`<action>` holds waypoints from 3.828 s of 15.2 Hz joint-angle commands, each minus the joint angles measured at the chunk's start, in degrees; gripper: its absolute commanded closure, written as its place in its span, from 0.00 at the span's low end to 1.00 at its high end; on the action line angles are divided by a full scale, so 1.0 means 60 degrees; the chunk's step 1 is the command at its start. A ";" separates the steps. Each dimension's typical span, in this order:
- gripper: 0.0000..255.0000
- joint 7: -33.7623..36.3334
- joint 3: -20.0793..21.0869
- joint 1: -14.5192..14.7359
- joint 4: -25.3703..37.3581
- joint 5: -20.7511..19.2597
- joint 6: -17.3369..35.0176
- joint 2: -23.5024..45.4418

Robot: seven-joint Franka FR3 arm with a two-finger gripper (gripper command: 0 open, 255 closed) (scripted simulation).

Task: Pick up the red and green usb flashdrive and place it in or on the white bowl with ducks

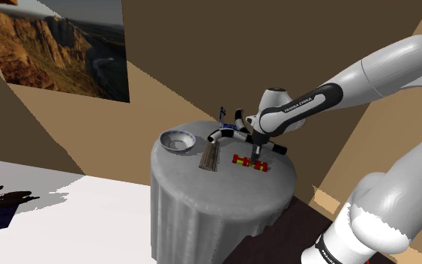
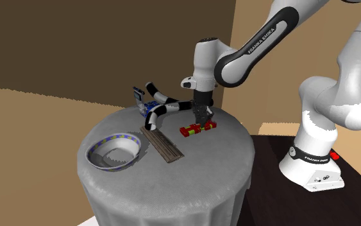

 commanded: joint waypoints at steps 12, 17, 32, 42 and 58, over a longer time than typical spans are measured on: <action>0.00 -0.0623 -0.0333 -0.0212 -0.0045 0.0144 -0.0983 -0.0928; 0.00 -0.0752 -0.0430 -0.0133 -0.0298 0.0300 -0.0198 -0.0380; 1.00 -0.0838 -0.0476 -0.0080 -0.0404 0.0419 0.0215 -0.0063; 1.00 -0.0666 -0.0378 -0.0162 -0.0184 0.0216 -0.0580 -0.0656; 1.00 -0.0381 -0.0057 -0.0277 0.0899 -0.0003 -0.2998 -0.2019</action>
